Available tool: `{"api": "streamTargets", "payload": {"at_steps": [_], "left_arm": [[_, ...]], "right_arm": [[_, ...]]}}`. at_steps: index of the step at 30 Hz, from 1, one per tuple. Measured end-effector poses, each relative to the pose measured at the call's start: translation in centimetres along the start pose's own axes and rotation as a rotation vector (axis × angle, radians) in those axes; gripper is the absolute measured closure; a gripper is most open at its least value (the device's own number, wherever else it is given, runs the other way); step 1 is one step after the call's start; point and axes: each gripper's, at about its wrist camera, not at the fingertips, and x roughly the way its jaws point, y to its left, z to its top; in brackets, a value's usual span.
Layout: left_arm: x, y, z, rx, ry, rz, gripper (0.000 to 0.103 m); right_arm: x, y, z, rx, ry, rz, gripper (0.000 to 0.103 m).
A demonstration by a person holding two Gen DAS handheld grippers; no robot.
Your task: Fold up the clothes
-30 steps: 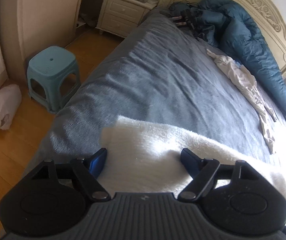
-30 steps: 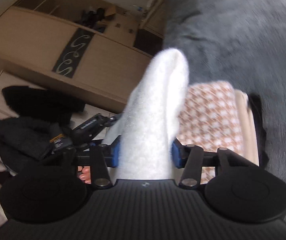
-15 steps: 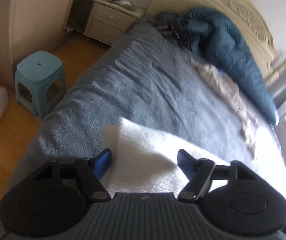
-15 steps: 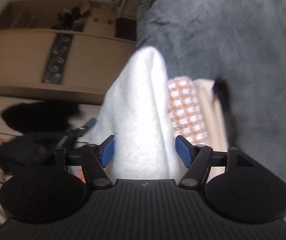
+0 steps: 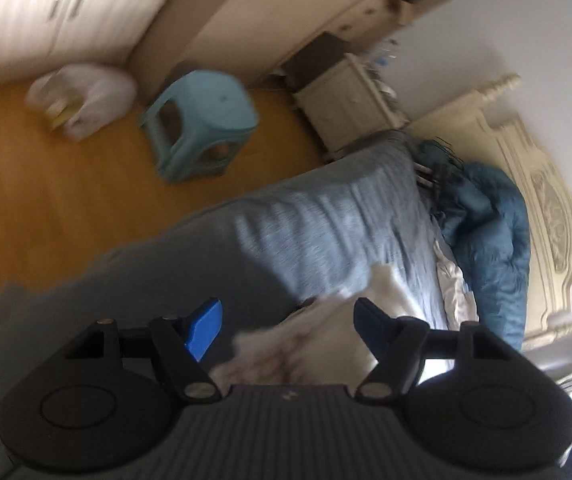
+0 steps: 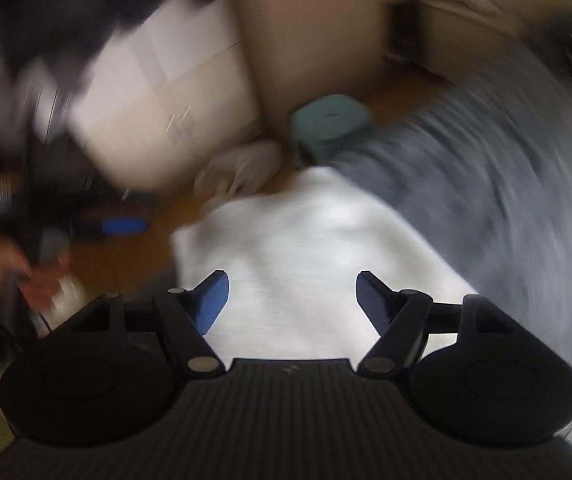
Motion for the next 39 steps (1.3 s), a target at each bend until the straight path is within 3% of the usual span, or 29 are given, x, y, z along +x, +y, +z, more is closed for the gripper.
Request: {"api": "streamTargets", "payload": {"at_steps": [7,9,11,12,15,20,25,29,36,39], "left_arm": [[2.9,5.0,-1.3,-0.149,0.069,-0.128,0.035],[4.0,5.6,-1.3,-0.165,0.079,-0.179,0.035],[4.9,5.9,-1.1,-0.172,0.089,-0.219,0.035],[5.4,5.9,-0.9,-0.171,0.098,-0.237,0.035],[6.5,5.4,-0.1,-0.170,0.118,-0.290,0.035],[6.6,4.6,-0.3,-0.147,0.135,-0.343,0.035],[6.4,5.8,-1.9,-0.234,0.167,-0.374,0.035],[6.9,6.4,-2.9,-0.269,0.160,-0.374,0.035],[6.1,7.0,-2.9,-0.175,0.126,-0.271,0.036],[6.0,5.6,-2.9,-0.060,0.137,-0.274,0.036]], "right_arm": [[7.2,10.7,-1.1,-0.397,0.087,-0.085,0.025],[9.1,12.2,-2.1,-0.516,0.108,-0.203,0.024],[9.9,13.0,-2.4,-0.598,0.099,-0.301,0.029],[9.8,12.6,-2.1,-0.560,0.095,-0.315,0.043],[9.1,10.4,-0.4,-0.345,0.095,-0.290,0.059],[7.8,5.4,1.6,0.069,0.088,-0.165,0.070],[7.3,1.7,1.5,0.337,0.081,-0.044,0.073],[7.1,0.9,0.6,0.411,0.071,-0.006,0.073],[6.9,-1.8,-0.4,0.642,0.034,0.093,0.076],[6.9,-2.2,-0.9,0.683,0.018,0.120,0.076]]}}
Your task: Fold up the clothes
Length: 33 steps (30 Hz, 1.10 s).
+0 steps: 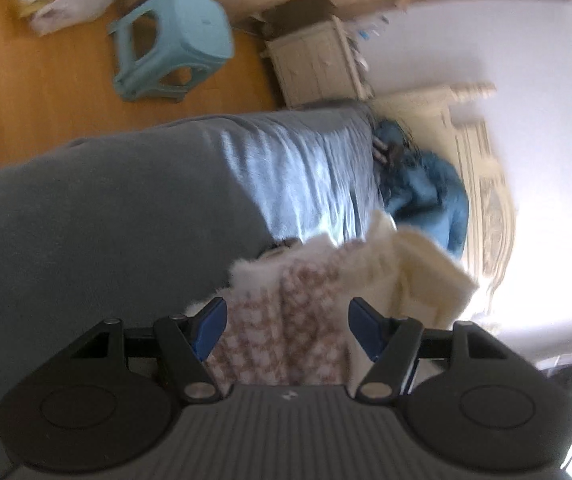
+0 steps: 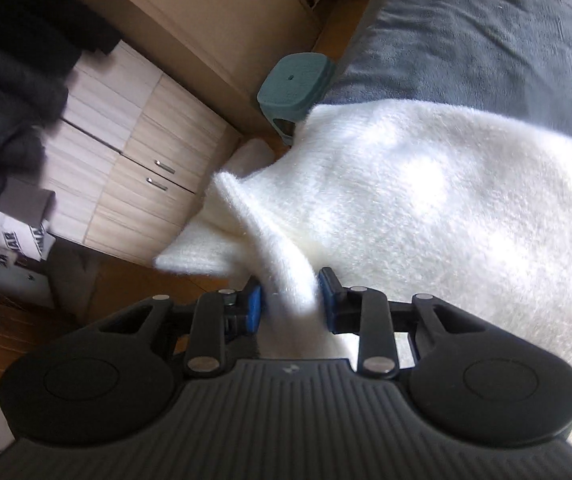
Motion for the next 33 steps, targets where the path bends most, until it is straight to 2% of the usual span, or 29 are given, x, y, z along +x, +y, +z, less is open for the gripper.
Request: {"api": "streamTargets", "payload": {"at_steps": [5,9,11,12,14,16,19,22,25,27,29,33], "left_arm": [[1.8,-3.1,-0.3,0.175,0.011,0.000,0.037],[2.4,-4.9,-0.7,0.246,-0.026,-0.015,0.057],[2.5,-6.1,-1.0,0.294,-0.042,-0.021,0.063],[2.4,-6.5,-1.2,0.309,-0.049,-0.026,0.075],[2.3,-6.9,-1.3,0.313,-0.054,-0.072,0.078],[2.3,-7.2,-1.4,0.321,-0.056,-0.105,0.078],[3.5,-7.0,-1.4,0.323,-0.041,-0.038,0.075],[3.9,-6.6,-1.0,0.289,-0.041,-0.046,0.075],[3.4,-6.7,-0.7,0.272,-0.053,-0.042,0.067],[2.7,-6.7,-0.5,0.276,-0.090,-0.009,0.049],[2.2,-6.4,-0.2,0.271,-0.117,0.005,0.043],[3.1,-5.0,1.0,0.219,-0.091,-0.049,0.041]], "right_arm": [[-0.2,-0.8,0.0,0.056,-0.006,0.035,0.076],[0.1,-1.4,0.5,0.070,-0.009,0.053,0.076],[0.1,-1.7,0.6,0.080,-0.014,0.064,0.076],[0.1,-1.9,0.6,0.091,-0.017,0.071,0.076],[0.1,-2.3,0.7,0.111,-0.021,0.084,0.076],[0.1,-2.4,0.7,0.117,-0.023,0.091,0.076],[0.2,-2.5,0.8,0.117,-0.022,0.096,0.076],[0.3,-2.5,0.8,0.120,-0.023,0.095,0.076],[0.3,-2.6,0.9,0.121,-0.022,0.099,0.076],[0.3,-2.7,0.9,0.120,-0.020,0.100,0.076],[0.3,-2.7,0.9,0.118,-0.020,0.101,0.076],[0.4,-2.7,0.9,0.124,-0.019,0.105,0.076]]}}
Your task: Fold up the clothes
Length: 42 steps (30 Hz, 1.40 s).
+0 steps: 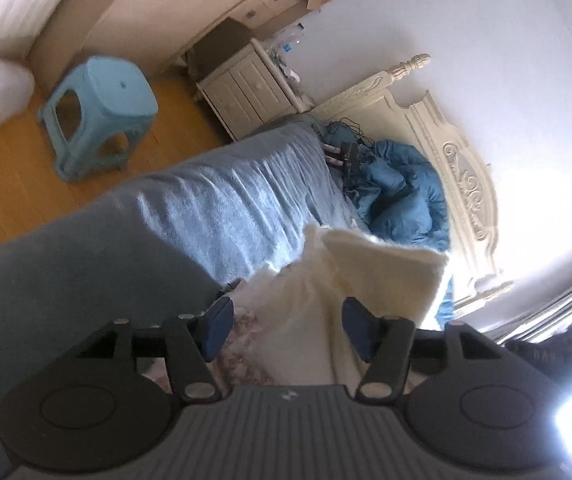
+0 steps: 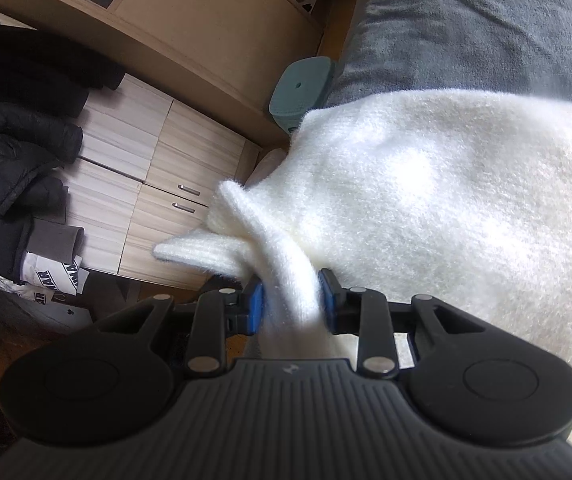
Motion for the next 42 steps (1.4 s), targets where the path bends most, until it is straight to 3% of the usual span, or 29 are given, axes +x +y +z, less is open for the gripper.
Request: {"api": "streamTargets", "payload": {"at_steps": [4,6,9,15,16,17,20,24,28,32,36,40,42], "left_arm": [[1.7,1.9,0.6,-0.080,0.038,-0.087,0.043],[1.5,1.6,0.2,-0.078,0.047,-0.142,0.058],[0.9,1.0,-0.4,-0.066,0.045,-0.182,0.066],[2.7,1.3,-0.7,-0.158,0.071,-0.174,0.069],[2.8,1.3,-0.5,-0.170,0.081,-0.173,0.073],[2.8,1.2,-0.3,-0.183,0.093,-0.166,0.084],[2.3,0.5,0.1,-0.212,0.121,-0.156,0.089],[1.2,-1.1,0.2,-0.248,0.140,-0.148,0.089],[2.0,0.0,0.3,-0.384,0.166,-0.141,0.089],[2.7,0.3,0.9,-0.448,0.210,-0.121,0.089],[3.2,0.2,1.4,-0.485,0.246,-0.099,0.089],[3.7,-0.4,1.7,-0.482,0.257,-0.087,0.090],[3.9,-0.6,1.8,-0.456,0.254,-0.087,0.090]], "right_arm": [[0.1,-0.1,0.0,0.006,0.002,0.004,0.076],[0.1,-0.1,0.1,0.008,0.004,0.005,0.076],[0.0,-0.2,0.2,0.016,-0.002,0.012,0.076],[-0.1,0.1,0.1,-0.027,-0.014,-0.001,0.076],[-0.2,0.2,0.2,-0.037,-0.019,-0.007,0.076],[-0.2,0.3,0.2,-0.048,-0.023,-0.012,0.076],[-0.5,0.8,0.3,-0.096,-0.032,-0.026,0.076],[-1.6,3.1,-0.5,-0.313,-0.066,-0.101,0.076],[-1.7,6.3,-2.7,-0.642,-0.069,-0.224,0.071],[-0.3,8.7,-5.5,-0.904,-0.036,-0.291,0.054],[1.9,10.1,-7.2,-1.023,-0.027,-0.361,0.033],[4.7,10.9,-8.4,-1.128,-0.065,-0.545,0.036],[5.5,10.7,-8.4,-1.147,-0.088,-0.620,0.053]]}}
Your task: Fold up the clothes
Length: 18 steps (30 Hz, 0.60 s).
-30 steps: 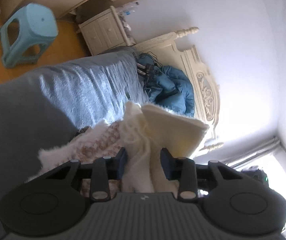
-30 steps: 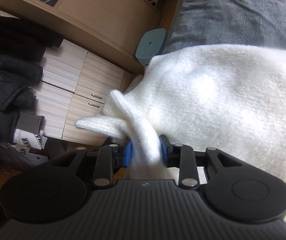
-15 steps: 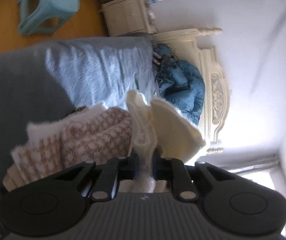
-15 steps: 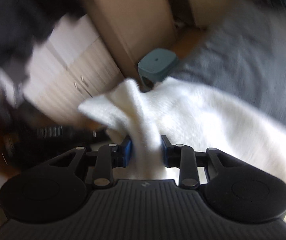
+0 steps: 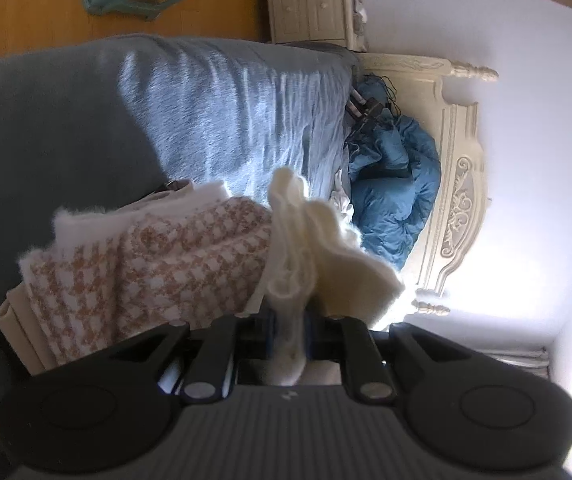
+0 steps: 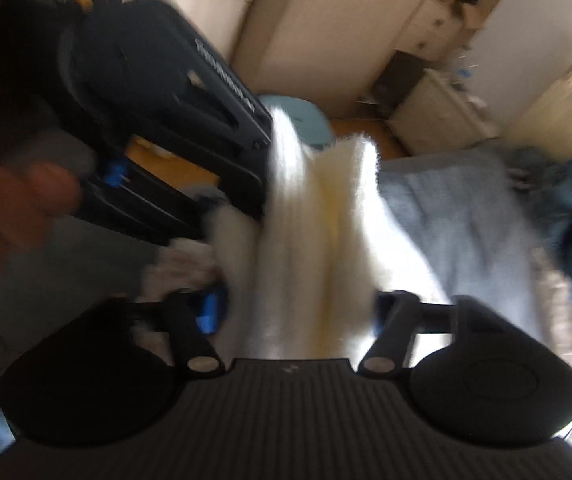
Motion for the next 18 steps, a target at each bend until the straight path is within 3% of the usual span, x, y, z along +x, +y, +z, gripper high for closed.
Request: {"api": "streamTargets", "payload": {"at_steps": [2,4,6,10,18], "left_arm": [[-0.1,0.0,0.1,0.032,-0.003,-0.004,0.088],[-0.6,0.1,0.0,0.092,-0.024,-0.001,0.081],[-1.8,0.5,-0.3,0.147,-0.074,0.030,0.060],[-3.3,2.7,-1.7,0.151,-0.079,0.056,0.061],[-2.0,0.4,-4.7,0.445,-0.072,0.058,0.056]], "right_arm": [[-0.1,-0.5,-0.1,0.025,0.000,-0.009,0.063],[-0.4,-1.5,-0.2,0.071,-0.007,0.009,0.067],[-0.5,-3.1,-0.2,0.163,-0.007,0.055,0.068],[-0.5,-7.4,-0.7,0.384,-0.001,0.198,0.069],[0.3,-12.6,-2.4,0.659,0.012,0.360,0.069]]}}
